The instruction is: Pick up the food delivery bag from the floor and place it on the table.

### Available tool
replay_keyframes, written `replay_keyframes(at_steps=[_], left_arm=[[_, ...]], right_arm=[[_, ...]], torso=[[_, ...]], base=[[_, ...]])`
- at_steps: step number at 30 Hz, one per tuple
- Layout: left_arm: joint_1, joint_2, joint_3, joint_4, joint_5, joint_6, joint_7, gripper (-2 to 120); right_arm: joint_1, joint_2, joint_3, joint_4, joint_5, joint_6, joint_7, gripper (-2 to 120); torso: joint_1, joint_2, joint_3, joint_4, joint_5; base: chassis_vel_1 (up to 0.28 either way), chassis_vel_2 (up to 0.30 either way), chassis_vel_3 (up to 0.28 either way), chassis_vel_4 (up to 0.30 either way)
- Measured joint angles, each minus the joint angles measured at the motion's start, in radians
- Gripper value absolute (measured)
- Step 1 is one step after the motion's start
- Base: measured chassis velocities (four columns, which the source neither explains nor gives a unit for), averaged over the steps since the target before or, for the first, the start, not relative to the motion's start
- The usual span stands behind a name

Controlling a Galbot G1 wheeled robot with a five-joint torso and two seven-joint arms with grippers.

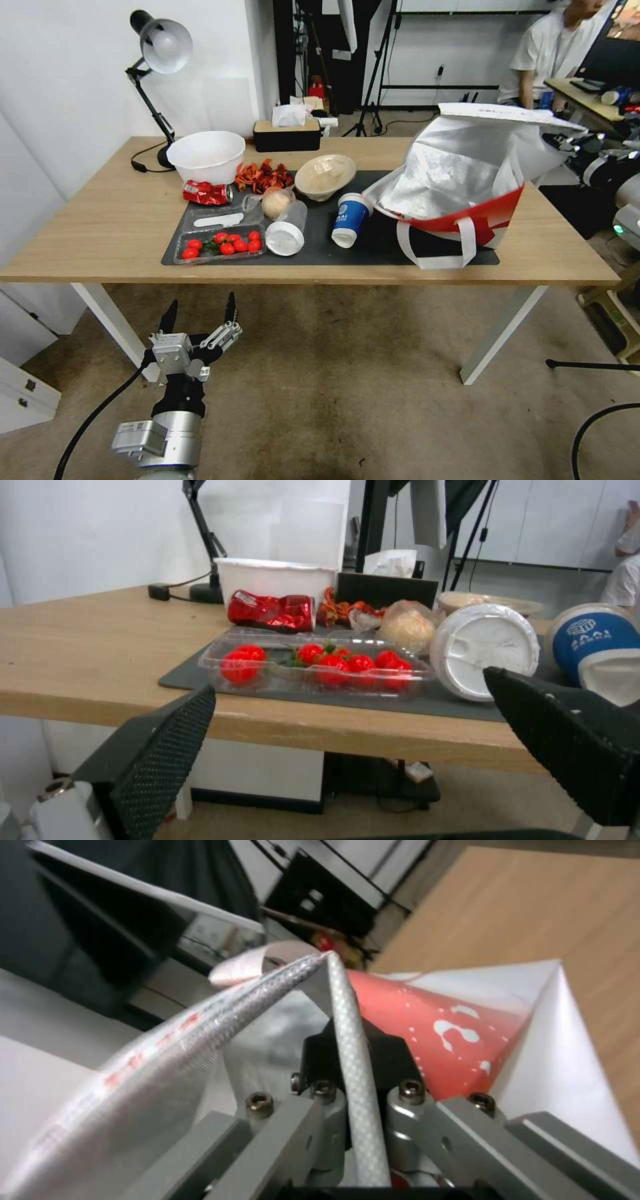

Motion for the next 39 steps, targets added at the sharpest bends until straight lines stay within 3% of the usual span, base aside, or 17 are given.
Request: replay_keyframes(at_steps=[15, 29, 35, 37, 39], left_arm=[[-0.002, -0.001, -0.002, 0.009, -0.001, -0.001, -0.003, 100], [0.001, -0.004, 0.001, 0.016, 0.003, -0.010, -0.003, 100], [0.006, -0.005, 0.000, 0.013, 0.003, -0.015, -0.004, 100], [0.009, -0.006, 0.000, 0.010, 0.004, -0.018, -0.004, 100], [0.010, -0.007, 0.000, 0.009, 0.004, -0.019, -0.004, 100]], right_arm=[[0.108, 0.001, -0.095, -0.025, 0.013, -0.059, 0.162, 0], [0.106, 0.008, -0.103, -0.024, 0.005, -0.079, 0.149, 0], [0.080, 0.008, -0.099, -0.016, -0.045, -0.083, 0.078, 19], [0.084, 0.008, -0.103, -0.016, -0.052, -0.079, 0.054, 30], [0.085, 0.008, -0.104, -0.016, -0.053, -0.079, 0.051, 32]], torso=[[0.000, 0.000, 0.000, 0.0001, 0.0000], [0.000, 0.000, 0.000, 0.0002, 0.0000], [0.000, 0.000, 0.000, 0.0000, 0.0002], [0.000, 0.000, 0.000, 0.0000, 0.0001], [0.000, 0.000, 0.000, 0.0001, 0.0001]], base=[[0.000, 0.000, 0.000, 0.000], [0.000, 0.000, 0.000, 0.000], [0.000, 0.000, 0.000, 0.000], [0.000, 0.000, 0.000, 0.000], [0.000, 0.000, 0.000, 0.000]])
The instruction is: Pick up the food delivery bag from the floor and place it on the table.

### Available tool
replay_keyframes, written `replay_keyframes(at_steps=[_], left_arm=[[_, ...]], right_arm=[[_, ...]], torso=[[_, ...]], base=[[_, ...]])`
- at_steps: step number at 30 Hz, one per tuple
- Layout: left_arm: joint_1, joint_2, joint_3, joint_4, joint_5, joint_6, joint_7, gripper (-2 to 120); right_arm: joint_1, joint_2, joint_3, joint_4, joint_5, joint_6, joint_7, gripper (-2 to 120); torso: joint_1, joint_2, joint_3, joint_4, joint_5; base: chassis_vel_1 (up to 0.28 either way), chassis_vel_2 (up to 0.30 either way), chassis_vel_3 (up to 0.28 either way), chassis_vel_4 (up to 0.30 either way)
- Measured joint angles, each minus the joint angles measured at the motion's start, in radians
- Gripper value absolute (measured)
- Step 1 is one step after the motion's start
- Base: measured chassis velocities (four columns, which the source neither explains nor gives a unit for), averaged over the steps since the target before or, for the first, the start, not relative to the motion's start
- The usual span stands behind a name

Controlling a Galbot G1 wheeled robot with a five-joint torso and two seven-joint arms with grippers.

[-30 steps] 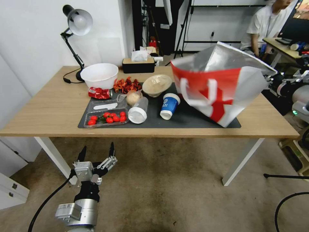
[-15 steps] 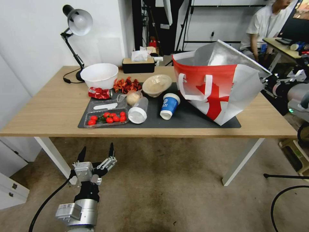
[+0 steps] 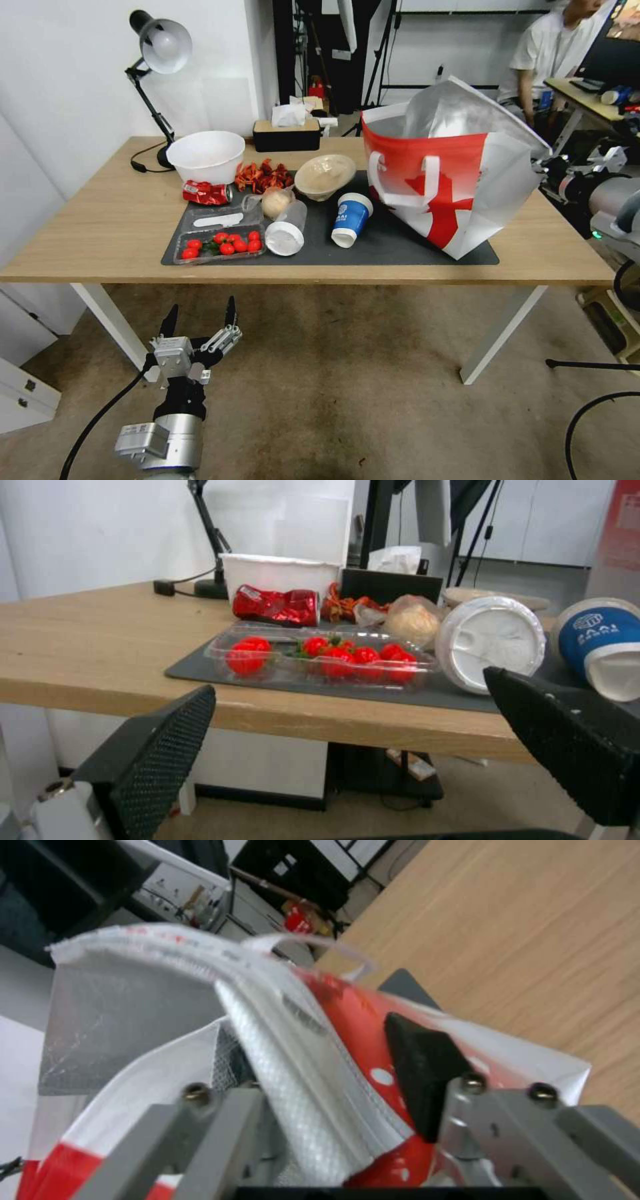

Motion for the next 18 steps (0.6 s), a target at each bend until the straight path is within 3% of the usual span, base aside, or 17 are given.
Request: replay_keyframes(at_steps=[13, 18], left_arm=[[0.005, -0.002, -0.002, -0.006, 0.002, -0.006, -0.002, 100], [0.007, -0.003, -0.002, -0.006, 0.004, -0.007, -0.004, 100]], right_arm=[[0.007, -0.009, -0.011, 0.005, -0.043, 0.017, -0.084, 84], [-0.003, -0.014, -0.011, 0.006, -0.061, 0.017, -0.109, 96]], torso=[[0.000, 0.000, 0.000, 0.0000, -0.0001], [0.000, 0.000, 0.000, 0.0001, 0.0000]], base=[[0.000, 0.000, 0.000, 0.000], [0.000, 0.000, 0.000, 0.000]])
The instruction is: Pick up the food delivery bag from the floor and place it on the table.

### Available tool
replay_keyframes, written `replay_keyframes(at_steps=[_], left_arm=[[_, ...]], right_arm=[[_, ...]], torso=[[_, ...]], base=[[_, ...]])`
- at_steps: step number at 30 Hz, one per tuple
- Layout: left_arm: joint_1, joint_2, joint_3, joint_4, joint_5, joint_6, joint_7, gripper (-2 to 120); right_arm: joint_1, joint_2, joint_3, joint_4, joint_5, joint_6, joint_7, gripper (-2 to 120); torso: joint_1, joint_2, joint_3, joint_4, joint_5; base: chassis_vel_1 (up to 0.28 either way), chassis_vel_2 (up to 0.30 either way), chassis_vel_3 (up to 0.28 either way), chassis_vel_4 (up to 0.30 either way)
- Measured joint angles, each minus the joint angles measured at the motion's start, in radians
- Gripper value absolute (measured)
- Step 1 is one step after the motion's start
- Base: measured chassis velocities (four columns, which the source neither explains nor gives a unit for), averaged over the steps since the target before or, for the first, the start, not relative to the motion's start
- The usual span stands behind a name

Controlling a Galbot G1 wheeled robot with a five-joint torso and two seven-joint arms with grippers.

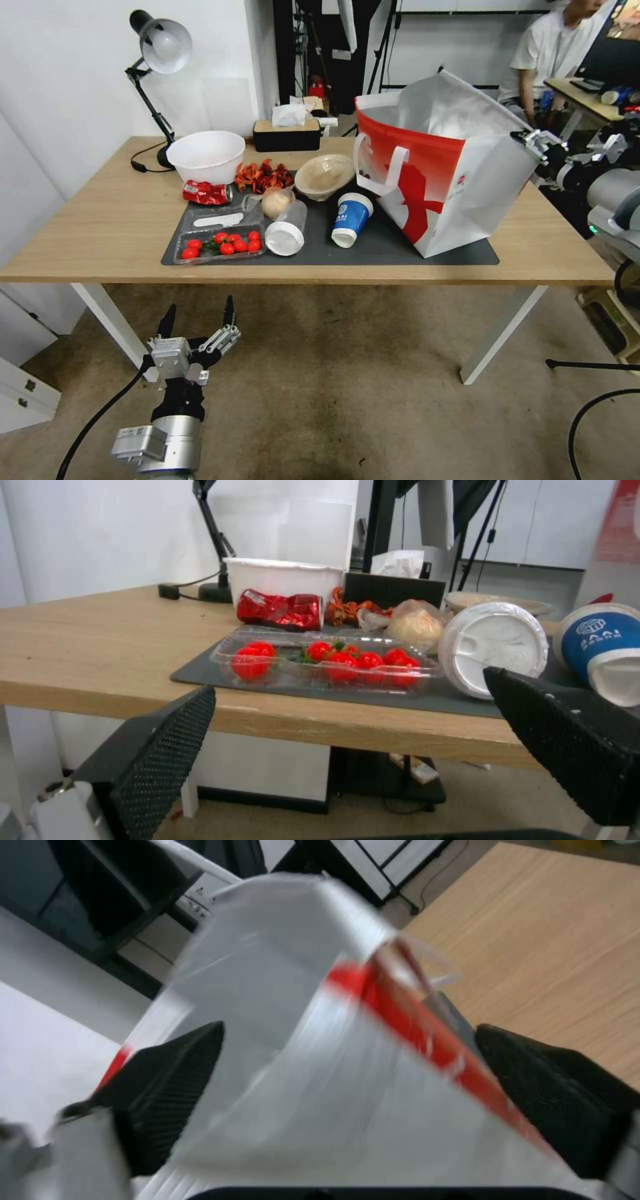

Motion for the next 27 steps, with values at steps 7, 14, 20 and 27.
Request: replay_keyframes(at_steps=[7, 14, 20, 27], left_arm=[[0.000, -0.004, 0.011, 0.003, 0.009, -0.002, 0.000, 100], [0.001, -0.005, 0.013, 0.003, 0.011, -0.003, 0.000, 100], [0.002, -0.005, 0.016, 0.003, 0.012, -0.003, 0.000, 100], [0.002, -0.006, 0.020, 0.004, 0.014, -0.004, 0.000, 100]], right_arm=[[-0.029, -0.013, 0.008, 0.005, -0.063, -0.003, -0.034, 100], [-0.054, -0.030, 0.035, 0.005, -0.088, -0.003, -0.067, 100], [-0.085, -0.039, 0.050, 0.011, -0.158, 0.001, -0.104, 100], [-0.126, -0.052, 0.067, 0.012, -0.281, 0.024, -0.182, 100]], torso=[[0.000, 0.000, 0.000, 0.0000, -0.0002], [0.000, 0.000, 0.000, -0.0001, -0.0001], [0.000, 0.000, 0.000, -0.0001, 0.0001], [0.000, 0.000, 0.000, -0.0001, 0.0001]], base=[[0.000, 0.000, 0.000, 0.000], [0.000, 0.000, 0.000, 0.000], [0.000, 0.000, 0.000, 0.000], [0.000, 0.000, 0.000, 0.000]])
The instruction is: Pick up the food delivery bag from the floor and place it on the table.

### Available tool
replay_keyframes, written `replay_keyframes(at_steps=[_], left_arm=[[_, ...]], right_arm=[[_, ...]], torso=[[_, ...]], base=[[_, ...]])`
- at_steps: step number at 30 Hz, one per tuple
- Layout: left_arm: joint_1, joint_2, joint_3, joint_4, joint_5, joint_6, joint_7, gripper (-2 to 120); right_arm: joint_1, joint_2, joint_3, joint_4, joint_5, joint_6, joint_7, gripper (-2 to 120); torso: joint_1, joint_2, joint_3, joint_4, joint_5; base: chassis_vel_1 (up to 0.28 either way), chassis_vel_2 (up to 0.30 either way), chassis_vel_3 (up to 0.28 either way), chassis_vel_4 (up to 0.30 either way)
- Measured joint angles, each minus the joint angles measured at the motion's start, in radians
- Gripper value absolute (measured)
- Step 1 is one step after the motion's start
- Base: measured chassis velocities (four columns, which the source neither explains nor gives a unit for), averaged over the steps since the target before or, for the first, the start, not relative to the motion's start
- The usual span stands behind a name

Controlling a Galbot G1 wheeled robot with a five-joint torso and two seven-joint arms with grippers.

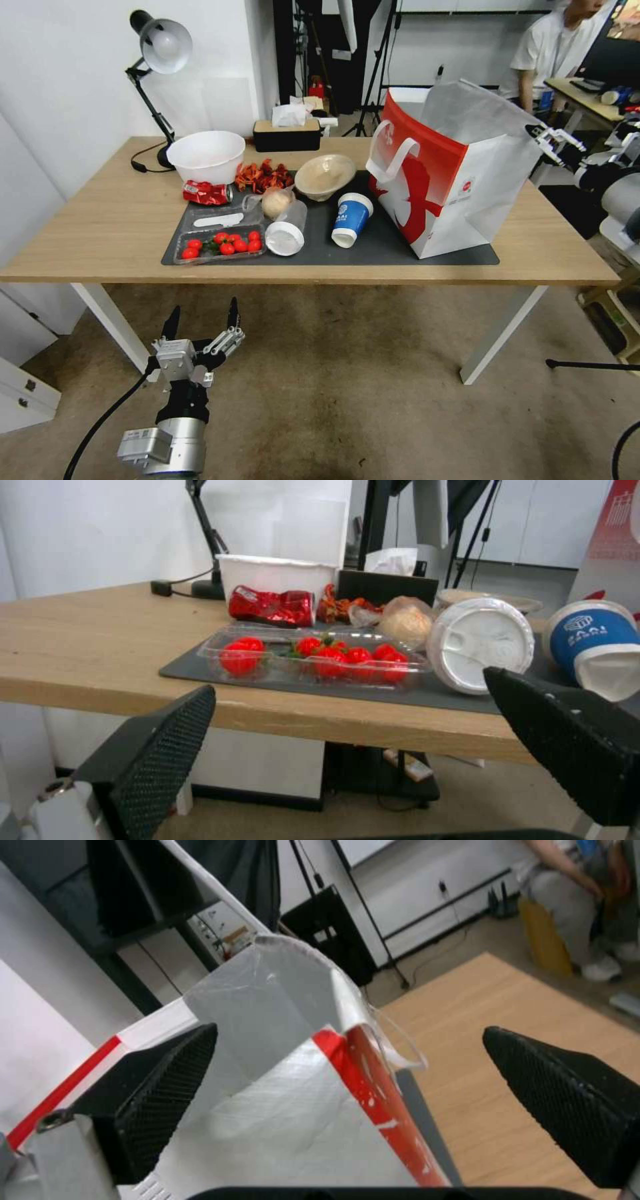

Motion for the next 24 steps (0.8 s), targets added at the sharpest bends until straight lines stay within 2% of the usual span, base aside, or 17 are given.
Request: replay_keyframes(at_steps=[4, 12, 24], left_arm=[[-0.001, 0.002, -0.002, -0.004, 0.000, 0.000, 0.000, 100], [-0.001, 0.004, -0.007, -0.014, -0.006, 0.002, -0.001, 100], [0.001, 0.000, -0.016, -0.028, 0.002, 0.001, -0.008, 100]], right_arm=[[-0.031, -0.006, 0.008, -0.002, -0.134, 0.025, -0.088, 100], [-0.068, -0.010, 0.016, 0.009, -0.247, 0.049, -0.215, 100], [-0.130, 0.011, 0.034, 0.061, -0.376, 0.117, -0.292, 100]], torso=[[0.000, 0.000, 0.000, 0.0001, -0.0001], [0.000, 0.000, 0.000, 0.0001, -0.0002], [0.000, 0.000, 0.000, 0.0002, -0.0003]], base=[[0.000, 0.000, 0.000, 0.000], [0.000, 0.000, 0.000, 0.000], [0.000, 0.000, 0.000, 0.000]])
